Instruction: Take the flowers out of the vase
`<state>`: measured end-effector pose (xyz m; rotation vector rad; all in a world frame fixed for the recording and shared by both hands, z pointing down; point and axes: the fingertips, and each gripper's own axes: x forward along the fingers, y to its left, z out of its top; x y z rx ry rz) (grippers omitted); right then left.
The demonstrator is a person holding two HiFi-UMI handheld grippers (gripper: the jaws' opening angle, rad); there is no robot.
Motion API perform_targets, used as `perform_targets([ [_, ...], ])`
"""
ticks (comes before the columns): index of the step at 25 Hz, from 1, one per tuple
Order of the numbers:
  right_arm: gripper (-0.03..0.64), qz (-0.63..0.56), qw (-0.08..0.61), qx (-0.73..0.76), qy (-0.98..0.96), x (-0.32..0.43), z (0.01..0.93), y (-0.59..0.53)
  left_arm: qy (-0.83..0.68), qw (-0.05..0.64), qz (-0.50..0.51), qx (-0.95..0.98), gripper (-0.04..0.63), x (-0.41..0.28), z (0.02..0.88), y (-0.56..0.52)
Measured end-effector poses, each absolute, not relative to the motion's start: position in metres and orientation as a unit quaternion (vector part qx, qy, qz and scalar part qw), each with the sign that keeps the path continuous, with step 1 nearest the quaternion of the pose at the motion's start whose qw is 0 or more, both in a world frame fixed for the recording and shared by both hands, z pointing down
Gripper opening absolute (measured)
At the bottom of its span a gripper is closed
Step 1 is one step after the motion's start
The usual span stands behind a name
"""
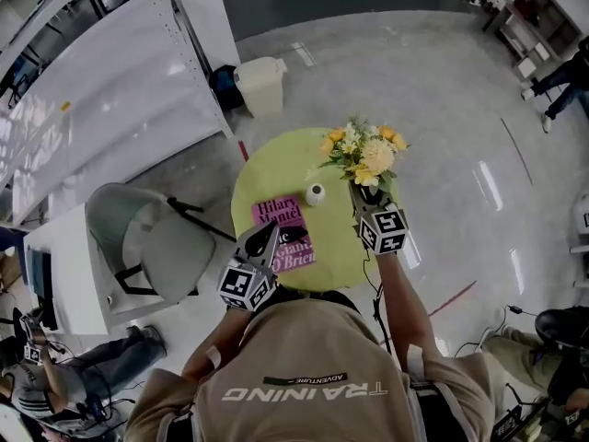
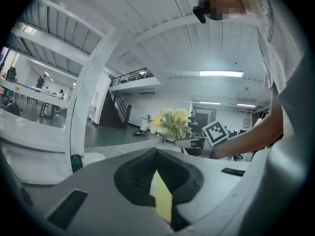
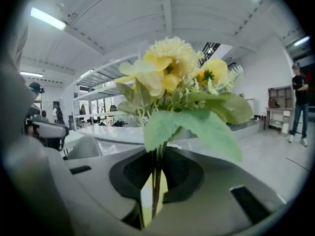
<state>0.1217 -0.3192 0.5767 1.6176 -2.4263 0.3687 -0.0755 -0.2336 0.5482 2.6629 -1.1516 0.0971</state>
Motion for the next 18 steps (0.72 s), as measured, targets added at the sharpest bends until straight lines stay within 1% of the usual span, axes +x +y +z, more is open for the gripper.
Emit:
perform_targets([
  [10, 0.034, 0.223, 0.159, 0.573, -0.773, 0.166, 0.678, -0.258, -0.382, 0.129, 0.056, 0.913, 0.006, -0.06, 0.557, -0.219],
  [18, 0.035, 0.304, 0.19, 0.581, -0.73, 0.185, 0.754, -0.257, -0.395, 0.141, 0.073, 0.905, 0.006, -0.066, 0.564, -0.23],
])
